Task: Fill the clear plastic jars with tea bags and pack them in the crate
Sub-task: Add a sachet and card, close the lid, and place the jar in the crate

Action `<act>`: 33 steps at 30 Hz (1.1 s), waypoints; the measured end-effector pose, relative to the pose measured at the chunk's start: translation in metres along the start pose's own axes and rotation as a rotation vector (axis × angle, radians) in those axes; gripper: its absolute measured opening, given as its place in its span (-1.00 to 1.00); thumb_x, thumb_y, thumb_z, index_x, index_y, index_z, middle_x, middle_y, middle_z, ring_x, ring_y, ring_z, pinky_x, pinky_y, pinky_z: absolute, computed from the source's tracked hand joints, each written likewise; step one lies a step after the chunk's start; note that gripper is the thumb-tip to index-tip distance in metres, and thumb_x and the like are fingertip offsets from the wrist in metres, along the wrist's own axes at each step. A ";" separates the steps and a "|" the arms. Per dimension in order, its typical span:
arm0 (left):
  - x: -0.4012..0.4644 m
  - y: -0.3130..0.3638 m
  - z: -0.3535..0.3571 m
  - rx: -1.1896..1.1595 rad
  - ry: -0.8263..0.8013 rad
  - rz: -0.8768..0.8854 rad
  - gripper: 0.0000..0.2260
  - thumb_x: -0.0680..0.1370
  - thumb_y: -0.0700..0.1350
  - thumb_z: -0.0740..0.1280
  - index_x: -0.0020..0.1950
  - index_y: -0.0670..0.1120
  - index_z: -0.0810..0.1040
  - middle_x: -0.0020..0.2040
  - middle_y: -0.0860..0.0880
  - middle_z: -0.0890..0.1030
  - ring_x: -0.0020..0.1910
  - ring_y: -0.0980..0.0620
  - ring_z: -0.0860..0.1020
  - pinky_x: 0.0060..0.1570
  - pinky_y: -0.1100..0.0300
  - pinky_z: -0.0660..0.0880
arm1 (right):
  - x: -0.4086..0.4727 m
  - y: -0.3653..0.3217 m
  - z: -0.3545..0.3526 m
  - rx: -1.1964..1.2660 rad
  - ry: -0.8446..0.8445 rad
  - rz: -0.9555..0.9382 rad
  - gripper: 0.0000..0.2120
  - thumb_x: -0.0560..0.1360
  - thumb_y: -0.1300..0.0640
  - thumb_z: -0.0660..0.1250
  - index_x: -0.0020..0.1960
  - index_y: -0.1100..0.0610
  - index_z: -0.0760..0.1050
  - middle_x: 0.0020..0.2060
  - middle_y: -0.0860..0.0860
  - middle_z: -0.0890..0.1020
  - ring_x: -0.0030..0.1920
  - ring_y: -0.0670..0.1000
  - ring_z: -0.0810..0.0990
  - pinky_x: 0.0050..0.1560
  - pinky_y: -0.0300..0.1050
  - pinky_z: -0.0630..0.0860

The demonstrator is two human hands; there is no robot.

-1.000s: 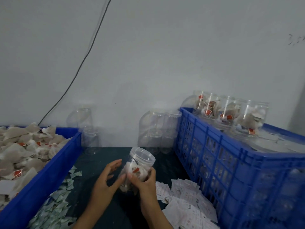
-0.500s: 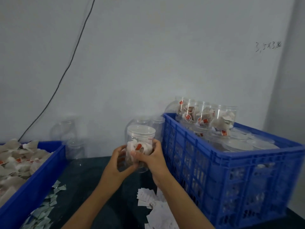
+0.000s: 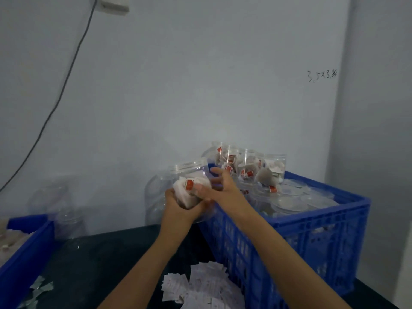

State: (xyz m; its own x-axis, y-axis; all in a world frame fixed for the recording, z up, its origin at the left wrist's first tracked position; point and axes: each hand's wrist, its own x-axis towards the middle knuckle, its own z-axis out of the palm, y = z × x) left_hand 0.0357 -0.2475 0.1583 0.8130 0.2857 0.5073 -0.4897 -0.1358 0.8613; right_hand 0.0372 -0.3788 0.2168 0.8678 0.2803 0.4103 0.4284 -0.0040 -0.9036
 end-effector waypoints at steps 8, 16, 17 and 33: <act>0.019 0.001 0.026 0.004 -0.029 -0.040 -0.39 0.32 -0.06 0.58 0.21 0.03 0.30 -0.01 0.11 0.53 -0.19 0.37 0.56 -0.36 0.50 0.46 | 0.038 -0.002 -0.096 -0.148 0.743 -0.031 -0.54 0.41 0.19 0.49 0.21 0.08 0.36 0.16 0.09 0.51 0.10 0.09 0.54 0.04 0.01 0.58; 0.034 -0.002 0.051 -0.043 -0.033 -0.069 -0.47 0.29 -0.04 0.60 0.06 0.12 0.34 0.02 0.09 0.56 -0.06 0.19 0.58 -0.11 0.24 0.56 | 0.064 0.024 -0.138 -0.334 0.833 0.335 -0.26 0.35 0.05 0.55 0.37 0.14 0.21 0.37 0.21 0.27 0.35 0.25 0.26 0.27 0.15 0.34; 0.036 -0.002 0.055 -0.052 -0.033 -0.070 -0.47 0.28 -0.04 0.61 0.06 0.12 0.34 0.02 0.08 0.56 -0.04 0.17 0.59 -0.08 0.20 0.57 | 0.066 0.025 -0.140 -0.330 0.807 0.343 -0.22 0.34 0.04 0.56 0.38 0.13 0.19 0.38 0.20 0.26 0.35 0.25 0.26 0.28 0.15 0.34; 0.069 0.012 0.118 0.232 -0.230 -0.032 -0.12 0.21 0.21 0.59 0.36 -0.05 0.22 0.08 0.08 0.53 0.03 0.06 0.56 0.09 0.02 0.56 | 0.082 0.036 -0.167 -0.234 0.660 0.274 -0.20 0.28 0.14 0.58 0.24 0.00 0.07 0.17 0.23 0.46 0.09 0.21 0.57 0.10 0.17 0.57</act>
State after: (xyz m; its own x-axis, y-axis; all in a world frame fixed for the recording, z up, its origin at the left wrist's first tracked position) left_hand 0.1227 -0.3420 0.2073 0.8898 0.0750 0.4501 -0.3992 -0.3500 0.8474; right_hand 0.1660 -0.5161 0.2385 0.8901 -0.3936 0.2296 0.1537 -0.2151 -0.9644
